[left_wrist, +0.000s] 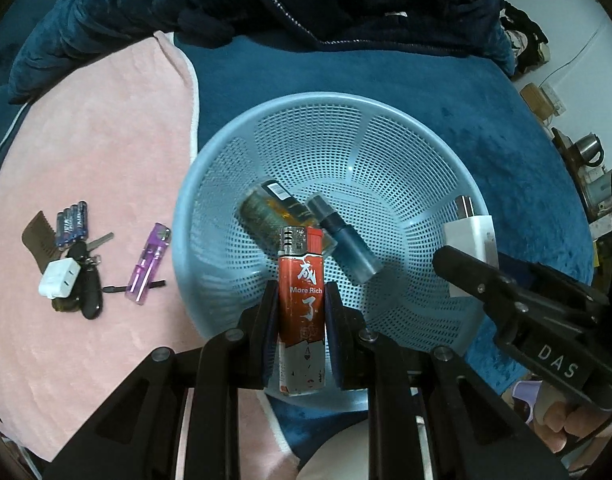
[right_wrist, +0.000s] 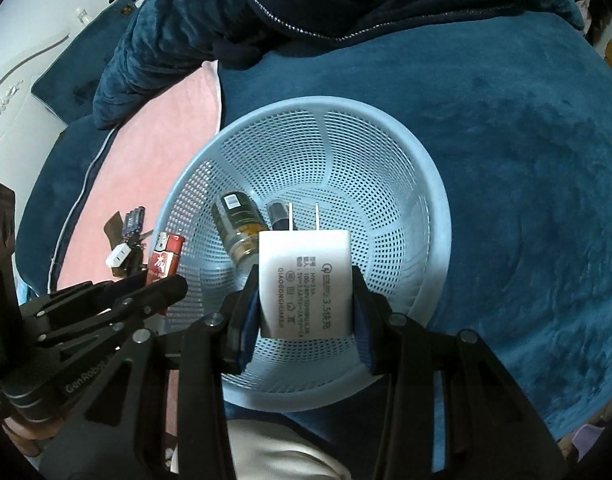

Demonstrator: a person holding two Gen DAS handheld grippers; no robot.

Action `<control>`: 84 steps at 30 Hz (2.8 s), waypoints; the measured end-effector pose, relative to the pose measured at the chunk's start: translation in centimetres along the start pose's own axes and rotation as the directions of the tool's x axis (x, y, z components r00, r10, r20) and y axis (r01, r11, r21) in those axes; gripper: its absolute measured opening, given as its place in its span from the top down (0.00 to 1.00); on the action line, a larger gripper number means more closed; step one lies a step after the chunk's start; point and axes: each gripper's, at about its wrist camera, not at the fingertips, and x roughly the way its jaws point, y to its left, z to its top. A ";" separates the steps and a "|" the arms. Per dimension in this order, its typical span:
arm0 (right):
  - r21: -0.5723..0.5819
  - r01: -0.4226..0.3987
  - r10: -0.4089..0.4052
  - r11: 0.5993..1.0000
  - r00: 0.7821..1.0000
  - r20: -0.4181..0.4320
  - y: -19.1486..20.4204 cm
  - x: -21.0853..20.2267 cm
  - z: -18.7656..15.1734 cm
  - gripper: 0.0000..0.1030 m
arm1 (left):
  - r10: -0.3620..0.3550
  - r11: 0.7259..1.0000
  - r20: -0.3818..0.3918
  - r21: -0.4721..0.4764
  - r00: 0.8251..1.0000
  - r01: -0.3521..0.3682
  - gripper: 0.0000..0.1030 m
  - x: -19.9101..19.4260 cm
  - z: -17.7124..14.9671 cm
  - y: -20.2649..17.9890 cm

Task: Organize rigid objects
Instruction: 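Lift and carry the red lighter with the left gripper while the right gripper carries the adapter to the basket, then open both grippers to drop the lighter and adapter into the basket, then withdraw both grippers from the basket toward the remaining items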

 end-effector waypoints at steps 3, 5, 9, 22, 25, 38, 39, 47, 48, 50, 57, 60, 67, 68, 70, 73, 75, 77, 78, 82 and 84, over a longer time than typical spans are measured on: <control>-0.001 0.000 0.000 1.000 1.000 -0.002 -0.1 0.1 0.0 0.61 | -0.007 1.000 -0.009 0.003 1.000 0.007 0.80 0.3 0.1 -0.3; -0.004 0.003 -0.003 1.000 1.000 -0.003 -0.1 0.1 0.1 0.61 | -0.010 1.000 -0.013 0.005 1.000 0.010 0.80 0.5 0.2 -0.5; -0.013 0.018 -0.018 1.000 1.000 -0.007 -0.2 0.3 0.2 0.61 | -0.014 1.000 -0.018 0.002 1.000 0.014 0.80 0.8 0.3 -0.5; 0.002 0.096 -0.096 0.995 0.995 0.012 -0.7 -0.6 0.4 0.24 | -0.009 0.999 0.002 -0.051 1.000 0.009 0.02 -0.4 -0.2 0.5; 0.000 0.093 -0.093 0.996 0.995 0.021 -0.8 -0.9 0.4 0.14 | 0.042 0.997 0.028 -0.058 0.999 -0.040 0.01 -1.1 -0.2 0.7; -0.020 0.104 -0.104 0.994 0.994 0.019 0.3 -1.6 -0.7 0.06 | 0.101 0.991 0.042 -0.088 0.994 -0.097 0.01 -2.1 -0.7 2.2; -0.019 0.106 -0.105 0.994 0.994 0.019 0.4 -1.6 -0.7 0.06 | 0.100 0.991 0.043 -0.089 0.994 -0.096 0.01 -2.2 -0.8 2.3; -0.040 0.114 -0.114 0.993 0.993 0.015 1.5 -1.5 -1.1 0.05 | 0.099 0.991 0.051 -0.097 0.994 -0.094 0.01 -2.7 -1.1 3.3; -0.042 0.116 -0.115 0.992 0.993 0.015 1.7 -1.5 -1.2 0.05 | 0.099 0.991 0.053 -0.097 0.994 -0.094 0.01 -2.8 -1.1 3.4; -0.048 0.120 -0.119 0.992 0.993 0.018 2.1 -1.6 -1.3 0.05 | 0.097 0.991 0.057 -0.100 0.994 -0.092 0.01 -2.9 -1.3 3.8; -0.067 0.134 -0.133 0.989 0.991 0.021 3.4 -1.6 -1.9 0.05 | 0.098 0.990 0.069 -0.111 0.993 -0.090 0.01 -3.3 -1.9 5.0; -0.077 0.139 -0.138 0.987 0.990 0.020 4.1 -1.6 -2.2 0.05 | 0.098 0.989 0.071 -0.114 0.993 -0.090 0.01 -3.5 -2.2 5.6; -0.109 0.157 -0.156 0.982 0.988 0.024 5.8 -1.4 -2.6 0.04 | 0.103 0.986 0.078 -0.136 0.992 -0.092 0.01 -4.0 -2.9 7.4; -0.111 0.160 -0.158 0.981 0.987 0.024 6.0 -1.3 -2.6 0.04 | 0.103 0.986 0.080 -0.139 0.991 -0.091 0.01 -4.0 -3.0 7.7; -0.115 0.162 -0.161 0.980 0.987 0.023 6.4 -1.3 -2.7 0.04 | 0.102 0.985 0.081 -0.145 0.991 -0.090 0.01 -4.1 -3.1 8.1; -0.126 0.169 -0.167 0.977 0.986 0.023 7.1 -1.2 -2.9 0.04 | 0.100 0.985 0.086 -0.148 0.991 -0.087 0.01 -4.2 -3.3 8.7; -0.136 0.172 -0.170 0.976 0.985 0.023 7.7 -1.0 -3.1 0.04 | 0.099 0.985 0.087 -0.149 0.991 -0.085 0.01 -4.3 -3.5 9.0; -0.145 0.175 -0.173 0.974 0.985 0.023 8.1 -0.9 -3.1 0.04 | 0.099 0.985 0.090 -0.151 0.991 -0.085 0.01 -4.4 -3.7 9.3; -0.150 0.175 -0.174 0.973 0.984 0.024 8.4 -0.9 -3.2 0.04 | 0.100 0.985 0.091 -0.153 0.991 -0.085 0.01 -4.4 -3.7 9.5; -0.168 0.180 -0.178 0.969 0.984 0.026 9.4 -0.7 -3.2 0.04 | 0.100 0.983 0.092 -0.165 0.991 -0.084 0.01 -4.4 -4.1 10.3; -0.174 0.181 -0.180 0.968 0.983 0.025 9.7 -0.5 -3.3 0.04 | 0.098 0.982 0.095 -0.170 0.991 -0.081 0.01 -4.5 -4.2 10.7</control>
